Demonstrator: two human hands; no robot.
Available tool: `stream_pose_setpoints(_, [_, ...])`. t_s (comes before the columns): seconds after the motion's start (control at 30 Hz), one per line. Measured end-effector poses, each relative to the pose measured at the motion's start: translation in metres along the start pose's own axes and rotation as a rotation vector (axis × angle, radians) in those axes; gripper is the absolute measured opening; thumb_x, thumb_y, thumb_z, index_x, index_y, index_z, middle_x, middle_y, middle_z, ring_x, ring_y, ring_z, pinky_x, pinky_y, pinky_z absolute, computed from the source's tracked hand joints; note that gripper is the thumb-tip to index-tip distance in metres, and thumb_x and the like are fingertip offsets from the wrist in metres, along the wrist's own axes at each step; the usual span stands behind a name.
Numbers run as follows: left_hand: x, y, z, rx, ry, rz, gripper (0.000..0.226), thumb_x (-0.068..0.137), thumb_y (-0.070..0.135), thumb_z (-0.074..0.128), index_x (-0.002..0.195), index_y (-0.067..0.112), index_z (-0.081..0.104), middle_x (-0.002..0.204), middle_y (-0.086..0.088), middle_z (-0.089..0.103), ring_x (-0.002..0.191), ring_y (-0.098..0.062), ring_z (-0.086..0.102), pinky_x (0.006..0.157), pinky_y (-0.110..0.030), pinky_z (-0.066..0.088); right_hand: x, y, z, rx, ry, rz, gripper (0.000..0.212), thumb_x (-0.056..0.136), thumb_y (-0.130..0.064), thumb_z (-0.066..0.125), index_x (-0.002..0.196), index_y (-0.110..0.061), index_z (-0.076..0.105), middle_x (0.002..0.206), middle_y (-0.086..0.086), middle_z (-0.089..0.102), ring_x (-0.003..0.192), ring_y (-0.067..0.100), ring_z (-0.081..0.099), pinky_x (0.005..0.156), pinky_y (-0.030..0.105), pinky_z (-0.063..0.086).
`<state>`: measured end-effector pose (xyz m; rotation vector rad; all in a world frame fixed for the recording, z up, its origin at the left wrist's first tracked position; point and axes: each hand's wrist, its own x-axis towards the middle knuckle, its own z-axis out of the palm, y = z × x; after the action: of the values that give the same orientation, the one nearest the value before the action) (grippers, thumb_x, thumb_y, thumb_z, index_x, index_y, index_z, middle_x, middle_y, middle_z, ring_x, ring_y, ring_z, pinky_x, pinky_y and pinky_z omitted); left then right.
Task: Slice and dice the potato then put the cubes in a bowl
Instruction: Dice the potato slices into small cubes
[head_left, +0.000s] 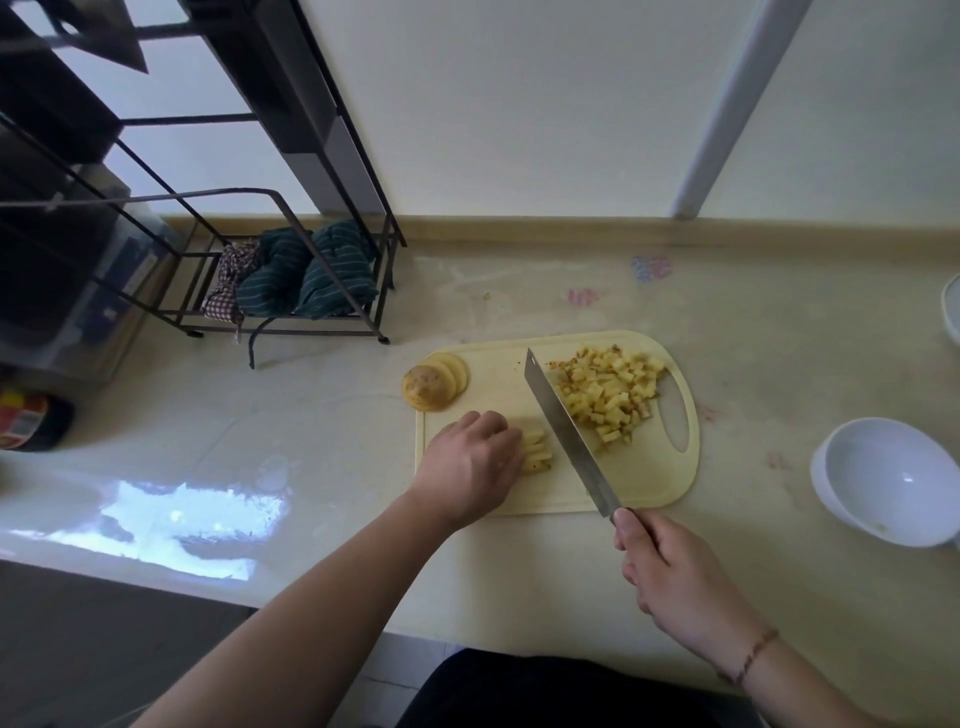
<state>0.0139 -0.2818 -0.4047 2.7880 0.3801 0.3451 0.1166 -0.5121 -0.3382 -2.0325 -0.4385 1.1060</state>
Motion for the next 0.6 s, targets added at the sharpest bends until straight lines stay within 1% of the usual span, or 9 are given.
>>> stream_pose_setpoints(0.07, [-0.005,0.000,-0.001,0.028,-0.041,0.012,0.047,0.092,0.049,0.053,0.110,0.010,0.072,0.101,-0.008,0.065,0.078,-0.031,0.061,0.063,-0.036,0.055,0.000,0.000,0.002,0.008,-0.005,-0.006,0.040,0.091,-0.052,0.039,0.075,-0.019,0.054,0.051,-0.005,0.048,0.038,0.001,0.041,0.048,0.023,0.031])
stream_pose_setpoints(0.13, [-0.005,0.002,-0.002,0.061,-0.078,0.020,0.055,0.088,0.055,0.057,0.116,0.010,0.069,0.105,-0.009,0.064,0.078,-0.031,0.063,0.060,-0.035,0.054,-0.001,0.000,0.003,-0.005,-0.001,-0.019,0.040,0.090,-0.052,0.039,0.074,-0.019,0.053,0.050,-0.005,0.047,0.039,0.002,0.039,0.049,0.025,0.033])
stream_pose_setpoints(0.17, [-0.005,0.002,-0.001,0.065,-0.086,0.021,0.054,0.087,0.054,0.063,0.116,0.009,0.069,0.105,-0.009,0.064,0.076,-0.031,0.065,0.056,-0.034,0.053,-0.001,0.000,0.004,-0.022,0.005,-0.030,0.039,0.091,-0.051,0.039,0.073,-0.020,0.053,0.050,-0.006,0.048,0.040,0.003,0.039,0.051,0.027,0.035])
stream_pose_setpoints(0.27, [-0.004,0.007,0.001,0.018,-0.076,-0.024,0.047,0.078,0.037,0.087,0.110,0.007,0.070,0.103,-0.012,0.065,0.064,-0.032,0.065,0.046,-0.030,0.051,0.000,-0.002,0.004,-0.047,0.031,-0.050,0.038,0.090,-0.052,0.039,0.071,-0.022,0.052,0.050,-0.005,0.050,0.041,0.004,0.040,0.053,0.029,0.038])
stream_pose_setpoints(0.33, [-0.004,0.012,0.004,-0.016,-0.043,-0.061,0.043,0.076,0.032,0.086,0.105,0.004,0.071,0.101,-0.014,0.065,0.057,-0.033,0.063,0.044,-0.031,0.050,0.000,-0.005,0.007,-0.086,0.051,-0.069,0.035,0.092,-0.048,0.039,0.072,-0.023,0.052,0.053,-0.003,0.053,0.043,0.005,0.044,0.053,0.030,0.042])
stream_pose_setpoints(0.43, [0.001,0.022,0.007,-0.064,-0.016,-0.149,0.040,0.077,0.030,0.084,0.103,0.002,0.072,0.101,-0.014,0.065,0.054,-0.033,0.063,0.044,-0.029,0.050,0.001,-0.010,0.016,-0.150,0.041,-0.101,0.032,0.094,-0.044,0.038,0.074,-0.023,0.050,0.057,0.000,0.055,0.055,0.013,0.054,0.060,0.035,0.046])
stream_pose_setpoints(0.47, [0.002,0.024,0.008,-0.068,-0.029,-0.172,0.041,0.076,0.029,0.087,0.104,0.002,0.072,0.101,-0.014,0.065,0.055,-0.033,0.063,0.045,-0.029,0.050,0.001,-0.011,0.017,-0.143,0.029,-0.100,0.033,0.094,-0.045,0.037,0.074,-0.023,0.050,0.057,0.000,0.055,0.055,0.014,0.054,0.060,0.036,0.046])
stream_pose_setpoints(0.53, [0.001,0.026,0.008,-0.058,-0.064,-0.189,0.044,0.075,0.028,0.090,0.107,0.003,0.072,0.104,-0.014,0.065,0.058,-0.033,0.065,0.047,-0.029,0.051,0.004,-0.012,0.013,-0.090,0.012,-0.083,0.039,0.089,-0.054,0.035,0.073,-0.022,0.050,0.053,-0.004,0.052,0.048,0.008,0.047,0.054,0.032,0.041])
stream_pose_setpoints(0.6, [0.000,0.026,0.006,-0.058,-0.081,-0.203,0.048,0.081,0.032,0.086,0.117,0.004,0.070,0.112,-0.013,0.063,0.069,-0.035,0.067,0.054,-0.033,0.054,0.006,-0.011,0.007,-0.065,0.017,-0.075,0.047,0.081,-0.064,0.032,0.072,-0.021,0.051,0.050,-0.007,0.051,0.043,0.005,0.042,0.051,0.029,0.037])
